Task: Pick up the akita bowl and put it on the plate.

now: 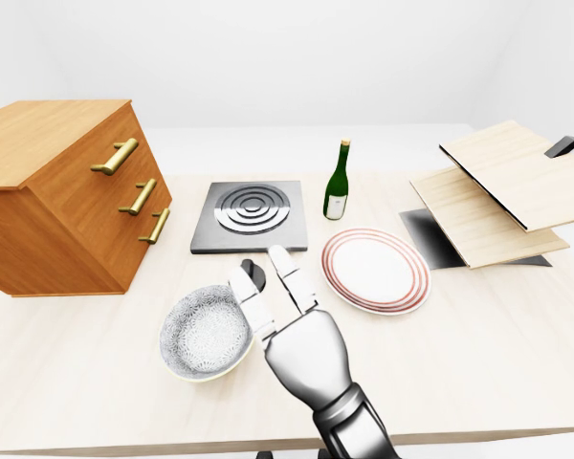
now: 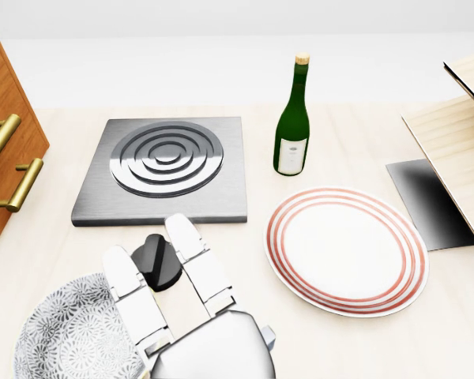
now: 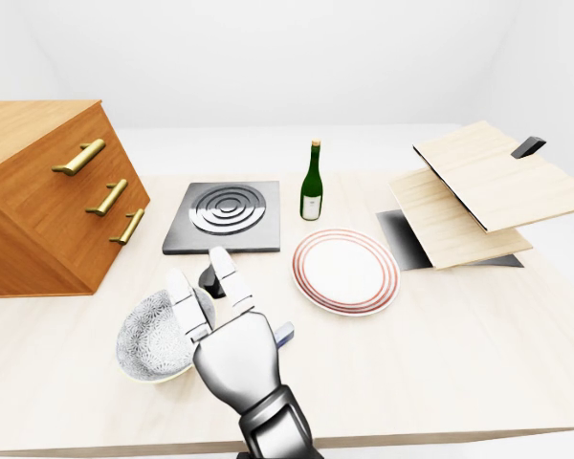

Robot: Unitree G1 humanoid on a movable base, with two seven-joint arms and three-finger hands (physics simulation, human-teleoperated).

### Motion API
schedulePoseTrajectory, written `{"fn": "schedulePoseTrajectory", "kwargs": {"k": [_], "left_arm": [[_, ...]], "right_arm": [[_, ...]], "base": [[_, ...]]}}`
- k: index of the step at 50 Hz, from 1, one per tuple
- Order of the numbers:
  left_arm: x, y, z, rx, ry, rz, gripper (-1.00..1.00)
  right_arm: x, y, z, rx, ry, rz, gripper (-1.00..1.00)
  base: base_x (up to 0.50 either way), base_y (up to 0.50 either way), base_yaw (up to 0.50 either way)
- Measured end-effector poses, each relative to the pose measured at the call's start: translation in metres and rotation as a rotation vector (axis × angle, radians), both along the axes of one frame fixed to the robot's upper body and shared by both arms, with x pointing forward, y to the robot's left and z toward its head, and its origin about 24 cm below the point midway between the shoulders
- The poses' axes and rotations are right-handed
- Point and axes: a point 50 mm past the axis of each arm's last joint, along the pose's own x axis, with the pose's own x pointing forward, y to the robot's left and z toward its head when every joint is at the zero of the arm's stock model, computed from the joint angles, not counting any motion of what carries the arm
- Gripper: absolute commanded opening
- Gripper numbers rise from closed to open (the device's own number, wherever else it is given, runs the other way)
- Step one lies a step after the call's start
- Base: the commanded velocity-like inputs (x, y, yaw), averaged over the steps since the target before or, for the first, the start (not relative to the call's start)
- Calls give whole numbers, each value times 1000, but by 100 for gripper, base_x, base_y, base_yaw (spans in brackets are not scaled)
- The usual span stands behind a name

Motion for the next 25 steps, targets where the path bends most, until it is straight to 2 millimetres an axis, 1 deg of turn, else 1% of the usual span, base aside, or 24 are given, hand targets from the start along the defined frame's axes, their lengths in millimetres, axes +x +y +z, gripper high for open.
{"fn": "schedulePoseTrajectory", "kwargs": {"k": [7, 12, 25], "left_arm": [[0, 0, 0, -2, -2, -1, 100], [0, 0, 0, -4, -4, -2, 100], [-1, 0, 0, -10, -11, 1, 100]], "right_arm": [[-3, 6, -7, -19, 46, 29, 100], [-1, 11, -15, -22, 102, 47, 100], [4, 25, -27, -24, 211, 89, 100]], "base": [[0, 0, 0], [0, 0, 0], [0, 0, 0]]}}
